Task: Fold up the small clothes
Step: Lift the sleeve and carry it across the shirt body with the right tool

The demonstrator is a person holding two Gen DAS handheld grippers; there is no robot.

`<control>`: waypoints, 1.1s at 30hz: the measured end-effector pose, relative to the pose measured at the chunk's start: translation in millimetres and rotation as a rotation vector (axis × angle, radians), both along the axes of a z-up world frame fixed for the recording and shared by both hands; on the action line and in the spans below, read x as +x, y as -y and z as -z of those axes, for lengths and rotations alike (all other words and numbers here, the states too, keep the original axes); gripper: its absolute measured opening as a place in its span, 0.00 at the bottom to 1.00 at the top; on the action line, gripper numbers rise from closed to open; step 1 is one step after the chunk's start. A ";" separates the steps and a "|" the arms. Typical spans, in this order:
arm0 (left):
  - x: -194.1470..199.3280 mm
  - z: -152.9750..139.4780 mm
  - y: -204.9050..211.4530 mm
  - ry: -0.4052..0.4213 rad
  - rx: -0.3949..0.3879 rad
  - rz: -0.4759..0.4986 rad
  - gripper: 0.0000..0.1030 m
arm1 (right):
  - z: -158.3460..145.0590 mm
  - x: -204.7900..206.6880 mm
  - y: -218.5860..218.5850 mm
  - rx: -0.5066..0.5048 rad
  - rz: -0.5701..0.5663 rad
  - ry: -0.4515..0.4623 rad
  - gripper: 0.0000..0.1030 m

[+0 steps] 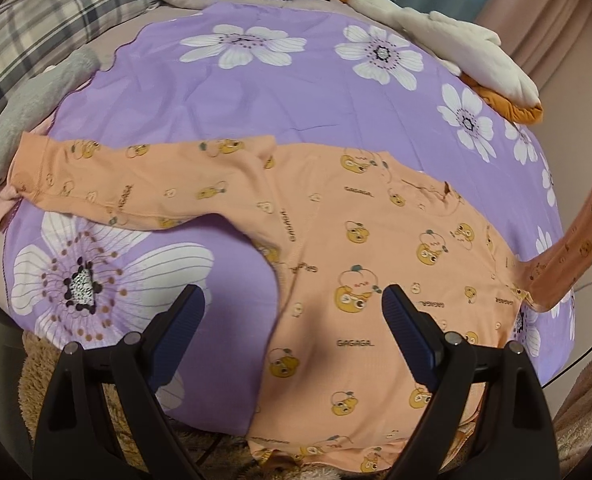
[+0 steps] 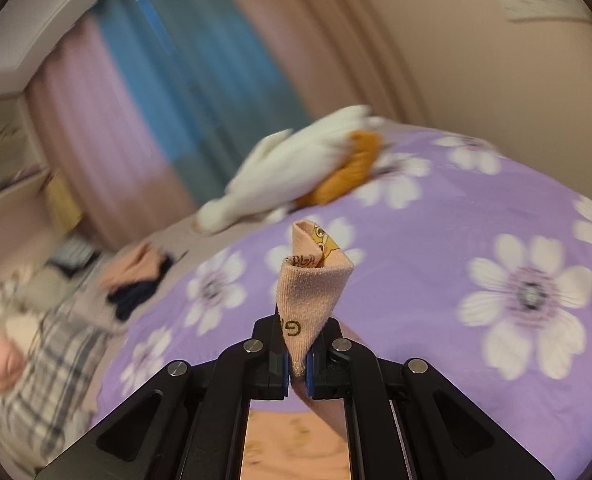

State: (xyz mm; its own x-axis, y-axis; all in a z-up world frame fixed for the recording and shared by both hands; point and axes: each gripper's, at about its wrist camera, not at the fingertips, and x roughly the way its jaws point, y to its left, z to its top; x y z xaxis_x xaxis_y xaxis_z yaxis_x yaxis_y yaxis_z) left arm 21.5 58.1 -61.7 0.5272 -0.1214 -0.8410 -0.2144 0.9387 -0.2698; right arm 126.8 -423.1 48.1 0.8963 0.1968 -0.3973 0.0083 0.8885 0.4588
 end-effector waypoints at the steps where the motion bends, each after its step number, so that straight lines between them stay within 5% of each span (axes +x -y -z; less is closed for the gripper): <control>1: -0.9 0.7 -1.8 0.000 -0.001 -0.004 0.87 | 0.4 5.1 -14.5 -0.010 -0.036 -0.002 0.06; 9: -5.4 4.2 -18.4 0.002 -0.016 -0.041 0.87 | 20.2 24.1 -128.1 -0.113 -0.253 -0.078 0.06; 19: -13.5 12.2 -32.5 -0.012 -0.044 -0.067 0.87 | 101.1 23.6 -255.0 -0.239 -0.477 -0.289 0.06; 27: -12.9 18.5 -34.5 -0.025 -0.049 -0.065 0.87 | 162.9 24.5 -293.9 -0.282 -0.542 -0.452 0.06; 29: -12.1 19.6 -33.7 -0.029 -0.047 -0.062 0.87 | 171.1 28.1 -294.9 -0.265 -0.557 -0.490 0.12; 33: -8.7 19.6 -32.8 -0.025 -0.055 -0.054 0.87 | 171.0 25.8 -285.2 -0.224 -0.568 -0.514 0.45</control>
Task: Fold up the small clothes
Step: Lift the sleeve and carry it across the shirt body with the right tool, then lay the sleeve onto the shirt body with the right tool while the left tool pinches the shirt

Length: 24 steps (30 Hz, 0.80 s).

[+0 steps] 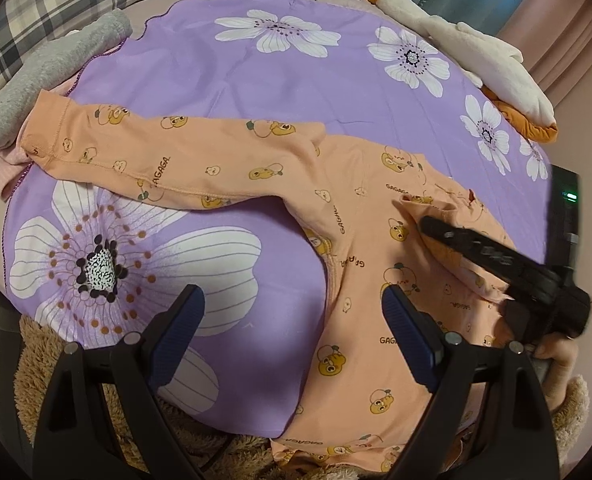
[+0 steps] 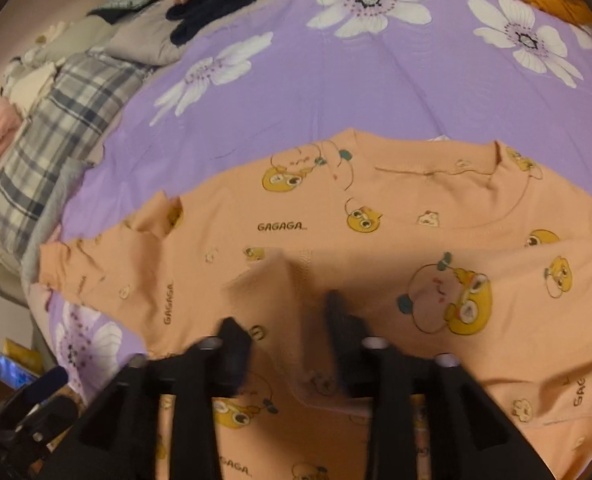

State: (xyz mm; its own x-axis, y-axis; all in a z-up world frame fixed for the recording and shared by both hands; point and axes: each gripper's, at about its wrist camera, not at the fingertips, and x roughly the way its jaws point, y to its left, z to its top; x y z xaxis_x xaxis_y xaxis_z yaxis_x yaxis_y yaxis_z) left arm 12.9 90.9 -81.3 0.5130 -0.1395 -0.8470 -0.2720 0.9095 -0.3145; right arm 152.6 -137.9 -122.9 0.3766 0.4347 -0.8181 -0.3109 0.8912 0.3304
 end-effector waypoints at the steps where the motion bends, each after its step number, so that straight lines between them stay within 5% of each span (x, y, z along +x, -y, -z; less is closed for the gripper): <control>1: 1.1 -0.2 0.3 0.003 -0.008 0.003 0.87 | -6.3 -2.5 6.2 0.018 0.011 0.010 0.47; 4: 9.5 -1.2 3.4 0.015 -0.053 0.028 0.87 | -30.7 -9.2 35.2 0.102 0.048 0.037 0.50; 8: 30.7 -3.2 18.8 0.035 -0.094 0.093 0.87 | -65.1 -19.7 89.4 0.197 0.145 0.102 0.68; 17: 100.6 34.0 67.7 -0.035 -0.199 0.231 0.85 | -80.8 -53.8 177.7 0.062 0.399 0.199 0.68; 22: 122.9 57.2 86.6 -0.086 -0.292 0.244 0.55 | -51.1 -65.0 205.5 0.042 0.475 0.122 0.68; 23: 122.5 57.0 89.0 -0.077 -0.279 0.240 0.43 | -43.7 -67.8 209.8 0.044 0.483 0.102 0.68; 24: 123.0 56.7 91.5 -0.069 -0.260 0.238 0.21 | -38.5 -71.0 216.5 0.044 0.483 0.088 0.68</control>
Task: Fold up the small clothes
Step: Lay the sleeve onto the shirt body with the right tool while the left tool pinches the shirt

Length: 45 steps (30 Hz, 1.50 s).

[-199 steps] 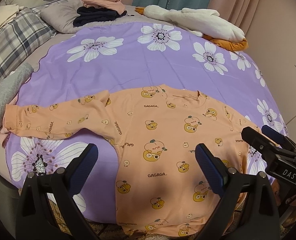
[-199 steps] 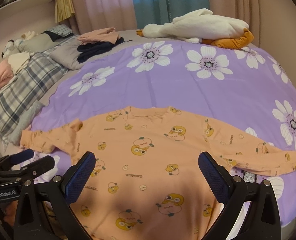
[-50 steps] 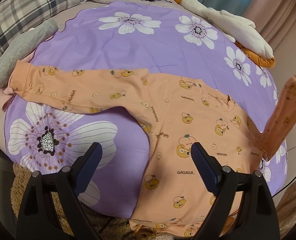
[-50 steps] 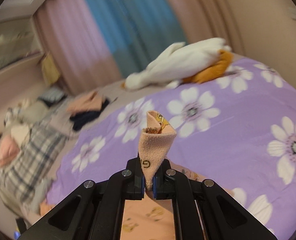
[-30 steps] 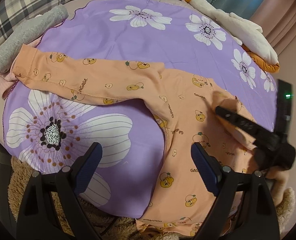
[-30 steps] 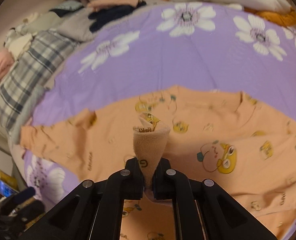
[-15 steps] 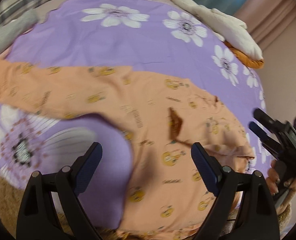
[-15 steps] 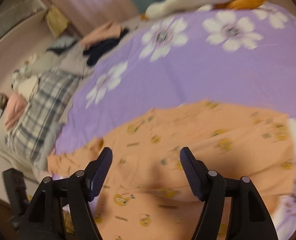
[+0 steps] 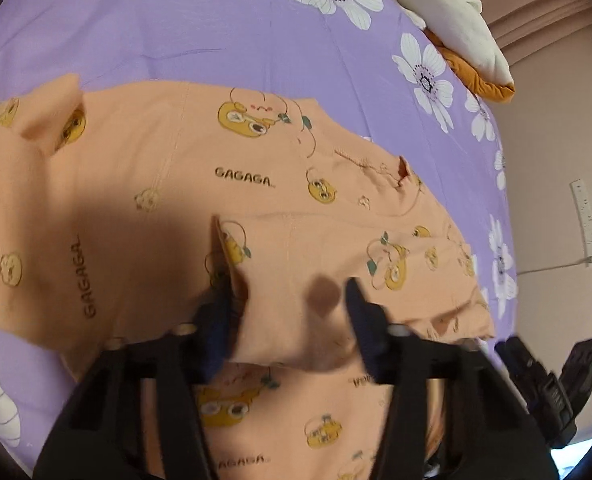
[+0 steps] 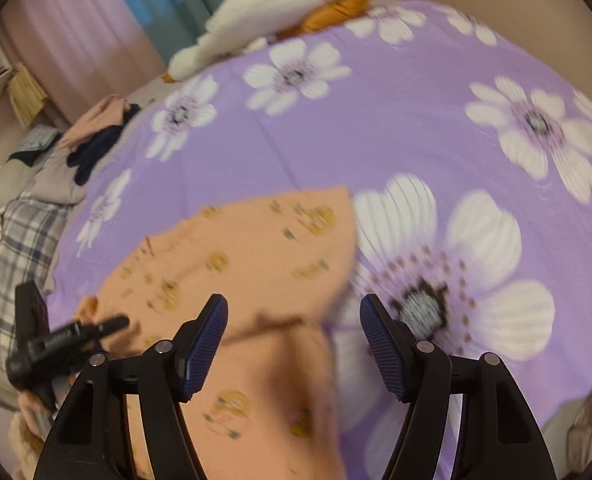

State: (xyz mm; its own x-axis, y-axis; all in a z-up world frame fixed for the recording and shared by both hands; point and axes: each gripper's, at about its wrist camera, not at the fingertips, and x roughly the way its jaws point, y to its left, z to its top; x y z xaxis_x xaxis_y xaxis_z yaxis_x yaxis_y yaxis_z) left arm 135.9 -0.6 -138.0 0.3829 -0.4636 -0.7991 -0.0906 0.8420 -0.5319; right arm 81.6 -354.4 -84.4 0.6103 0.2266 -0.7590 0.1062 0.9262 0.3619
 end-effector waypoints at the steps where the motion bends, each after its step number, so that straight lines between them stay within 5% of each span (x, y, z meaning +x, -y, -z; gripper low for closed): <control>1: 0.0 0.0 2.4 0.007 0.010 0.009 0.11 | 4.9 -1.6 1.6 -0.001 0.001 -0.013 0.68; 6: -2.0 -4.3 0.4 0.044 0.004 0.005 0.09 | 30.0 -2.4 8.4 0.004 0.004 -0.066 0.67; 10: -4.1 -28.0 -8.7 0.098 -0.004 -0.002 0.08 | 36.7 3.0 1.4 -0.007 -0.011 -0.073 0.57; 17: -8.5 -71.4 -27.9 0.255 0.084 -0.038 0.08 | 43.3 13.3 -5.3 -0.002 -0.023 -0.083 0.45; 26: -5.3 -49.7 -61.2 0.200 0.164 -0.129 0.08 | 43.9 21.7 -12.7 -0.064 -0.016 -0.088 0.10; 36: -2.3 -8.5 -64.2 0.085 0.233 -0.125 0.09 | 46.9 14.0 -0.5 -0.079 0.017 -0.101 0.06; 45: -2.2 2.0 -65.2 0.066 0.257 -0.120 0.12 | 41.9 9.8 -0.5 -0.071 0.005 -0.121 0.04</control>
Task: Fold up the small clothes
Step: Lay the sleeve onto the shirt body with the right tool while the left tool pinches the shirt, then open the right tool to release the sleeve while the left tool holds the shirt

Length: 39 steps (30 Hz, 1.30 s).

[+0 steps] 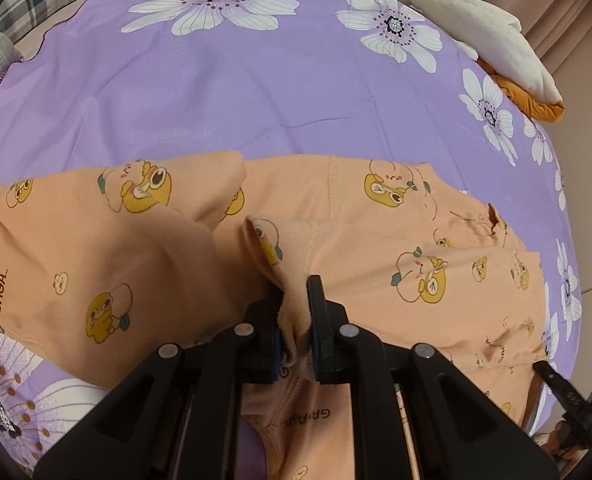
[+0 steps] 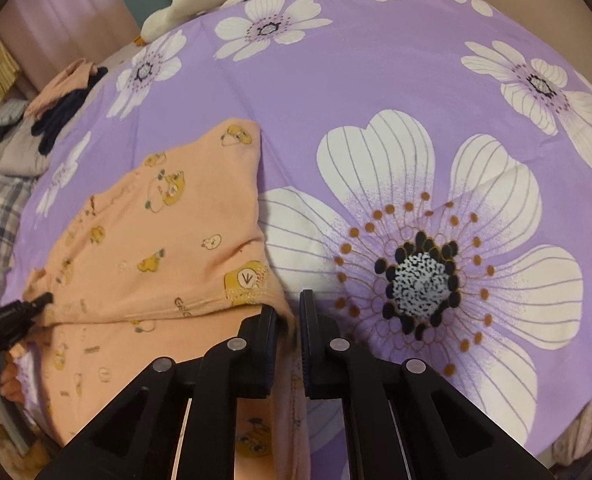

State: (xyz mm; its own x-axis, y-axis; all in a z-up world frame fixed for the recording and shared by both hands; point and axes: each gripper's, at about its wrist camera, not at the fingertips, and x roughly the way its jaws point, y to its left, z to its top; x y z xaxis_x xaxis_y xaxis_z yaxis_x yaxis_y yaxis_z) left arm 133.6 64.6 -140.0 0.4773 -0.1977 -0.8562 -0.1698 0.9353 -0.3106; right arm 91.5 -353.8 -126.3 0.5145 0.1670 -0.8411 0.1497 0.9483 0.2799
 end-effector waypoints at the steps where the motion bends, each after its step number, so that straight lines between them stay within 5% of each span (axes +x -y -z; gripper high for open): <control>1: -0.5 0.7 -0.4 0.001 -0.003 -0.002 0.12 | -2.6 -2.1 1.6 0.017 -0.005 0.000 0.04; 7: 1.7 3.1 -4.3 -0.014 -0.047 -0.022 0.13 | -27.6 -6.2 5.0 0.078 -0.045 0.029 0.15; 11: 1.4 2.2 -5.1 -0.015 -0.055 -0.024 0.13 | -40.8 5.7 1.2 0.080 -0.055 0.067 0.46; 12: 1.2 2.3 -5.0 -0.015 -0.053 -0.022 0.13 | -43.7 9.7 -0.2 0.068 -0.052 0.070 0.47; 25: 1.9 7.3 -13.5 -0.020 -0.114 -0.028 0.13 | -3.4 113.0 -11.7 0.023 -0.063 0.010 0.46; 29: 0.2 7.4 -14.4 -0.020 -0.127 -0.038 0.13 | 1.4 126.2 -11.9 0.049 -0.075 -0.009 0.07; 34: -2.0 8.4 -13.0 -0.002 -0.126 -0.030 0.14 | -21.0 127.3 -10.5 0.050 -0.052 0.074 0.06; 39: -1.2 9.9 -15.8 -0.004 -0.149 -0.030 0.14 | 2.3 140.6 -18.4 0.013 -0.052 -0.007 0.06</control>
